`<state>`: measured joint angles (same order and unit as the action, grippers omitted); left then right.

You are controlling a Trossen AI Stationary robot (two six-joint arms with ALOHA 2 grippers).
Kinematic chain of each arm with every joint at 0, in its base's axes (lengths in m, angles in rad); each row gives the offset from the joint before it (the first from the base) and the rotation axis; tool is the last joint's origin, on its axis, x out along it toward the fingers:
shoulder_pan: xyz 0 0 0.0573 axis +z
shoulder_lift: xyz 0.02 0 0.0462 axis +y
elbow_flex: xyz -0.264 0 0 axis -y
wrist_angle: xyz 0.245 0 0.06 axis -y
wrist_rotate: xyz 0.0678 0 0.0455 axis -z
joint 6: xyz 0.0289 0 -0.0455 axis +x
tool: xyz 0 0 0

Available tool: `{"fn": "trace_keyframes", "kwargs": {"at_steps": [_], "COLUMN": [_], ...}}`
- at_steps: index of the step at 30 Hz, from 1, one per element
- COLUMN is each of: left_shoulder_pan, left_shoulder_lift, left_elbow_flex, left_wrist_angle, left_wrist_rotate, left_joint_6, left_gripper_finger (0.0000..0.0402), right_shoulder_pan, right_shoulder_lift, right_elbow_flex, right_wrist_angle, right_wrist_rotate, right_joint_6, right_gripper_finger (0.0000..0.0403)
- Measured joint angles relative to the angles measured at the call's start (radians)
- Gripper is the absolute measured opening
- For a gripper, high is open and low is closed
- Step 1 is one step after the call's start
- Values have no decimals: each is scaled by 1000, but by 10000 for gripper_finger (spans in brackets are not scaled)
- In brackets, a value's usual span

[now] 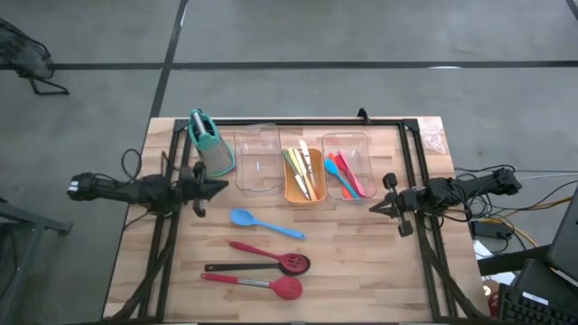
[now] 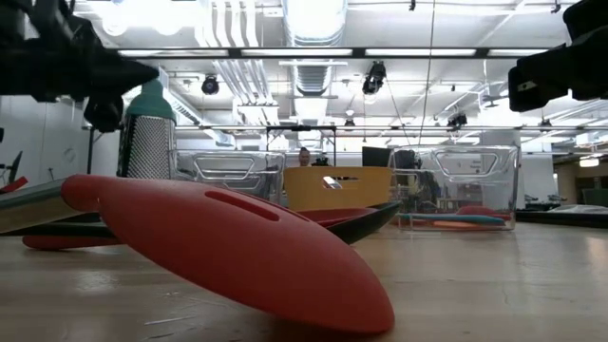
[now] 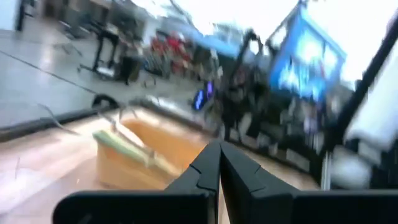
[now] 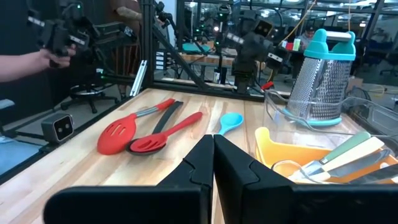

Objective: Pick & Place Kitchen Items
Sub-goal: Put the blue serving spoon into the left transparent bin

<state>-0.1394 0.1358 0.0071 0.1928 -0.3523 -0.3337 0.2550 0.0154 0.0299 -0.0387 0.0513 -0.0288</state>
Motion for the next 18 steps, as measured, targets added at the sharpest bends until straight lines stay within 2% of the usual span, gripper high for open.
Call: {"fn": "trace_keyframes", "kwargs": {"at_steps": [2,4,10,15,18], "left_shoulder_pan": [0,0,-13,-60,-82], "left_shoulder_lift": [-1,1,74,213,297], "left_elbow_flex": [0,0,27,53,109], "left_wrist_angle": [69,123,184,304,332], "left_wrist_rotate": [-60,-65,203,189,186], "left_joint_6": [-21,-78,-119,-132,-67], "left_gripper_finger": [12,12,12,22,30], "right_shoulder_pan": [0,0,0,0,0], "right_shoulder_lift": [0,0,0,0,0], "right_elbow_flex": [0,0,0,1,1], "right_wrist_angle": [0,0,0,0,0], "right_wrist_rotate": [0,0,0,0,0], "right_joint_6": [2,0,0,1,0], "right_gripper_finger": [9,9,9,9,9]}}
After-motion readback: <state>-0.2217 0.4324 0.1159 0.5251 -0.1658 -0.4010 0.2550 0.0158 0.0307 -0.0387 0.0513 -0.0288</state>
